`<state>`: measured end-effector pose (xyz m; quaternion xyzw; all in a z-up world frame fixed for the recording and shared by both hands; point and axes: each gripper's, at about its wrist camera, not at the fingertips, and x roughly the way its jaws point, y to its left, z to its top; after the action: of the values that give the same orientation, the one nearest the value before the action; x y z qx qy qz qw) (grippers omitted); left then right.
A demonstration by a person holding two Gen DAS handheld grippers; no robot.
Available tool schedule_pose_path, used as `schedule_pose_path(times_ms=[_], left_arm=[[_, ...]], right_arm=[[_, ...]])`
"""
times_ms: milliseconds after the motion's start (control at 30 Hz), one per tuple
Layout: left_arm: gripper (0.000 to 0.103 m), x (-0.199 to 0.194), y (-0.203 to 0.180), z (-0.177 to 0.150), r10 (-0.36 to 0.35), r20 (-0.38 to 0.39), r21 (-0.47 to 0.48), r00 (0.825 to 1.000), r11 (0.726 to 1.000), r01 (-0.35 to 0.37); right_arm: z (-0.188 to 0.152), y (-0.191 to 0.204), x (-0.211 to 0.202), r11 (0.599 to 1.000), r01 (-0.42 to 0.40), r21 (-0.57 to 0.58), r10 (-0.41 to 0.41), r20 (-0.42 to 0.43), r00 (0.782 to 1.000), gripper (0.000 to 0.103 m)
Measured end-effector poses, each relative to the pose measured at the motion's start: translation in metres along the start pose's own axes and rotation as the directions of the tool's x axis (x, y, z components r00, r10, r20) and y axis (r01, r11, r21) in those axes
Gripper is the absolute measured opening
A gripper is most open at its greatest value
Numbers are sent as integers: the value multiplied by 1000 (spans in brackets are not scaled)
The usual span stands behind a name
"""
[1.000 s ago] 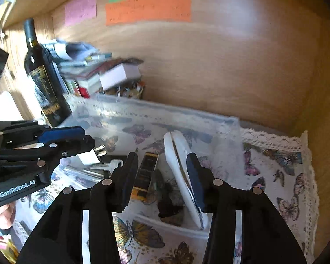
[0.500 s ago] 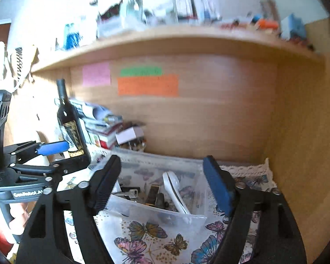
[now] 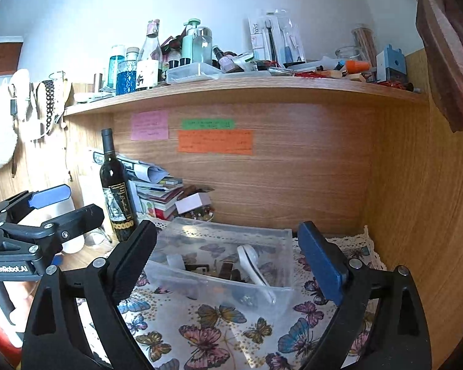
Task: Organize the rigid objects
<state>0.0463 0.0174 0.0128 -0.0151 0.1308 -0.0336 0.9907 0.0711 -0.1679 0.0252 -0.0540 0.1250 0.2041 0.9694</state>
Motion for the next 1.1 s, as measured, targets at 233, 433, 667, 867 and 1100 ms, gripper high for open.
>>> schedule_pose_path(times_ms=[233,433,667,867,1100], left_arm=[[102,-7,-2,-2,1,18,-5,1000,1000,-1],[102,-8,-2,-2,4,26,-6,1000,1000,-4],[103,-6,-2,-2,6,19,-9,1000,1000,-6],[103,-2,0,-2,3,9,-21,1000,1000,-3],[103,-1,0,-2,7,9,-26,1000,1000,-7]], right_arm=[[-2,3,-7,1000,9,-10,-9,19,1000,98],[-1,4,-9,1000,6,-9,-6,26,1000,99],[-1,5,-7,1000,5,-9,-4,24,1000,99],[-1,7,-6,1000,10,-7,-10,23,1000,100],[-1,8,-7,999,29,-17,-28,31,999,102]])
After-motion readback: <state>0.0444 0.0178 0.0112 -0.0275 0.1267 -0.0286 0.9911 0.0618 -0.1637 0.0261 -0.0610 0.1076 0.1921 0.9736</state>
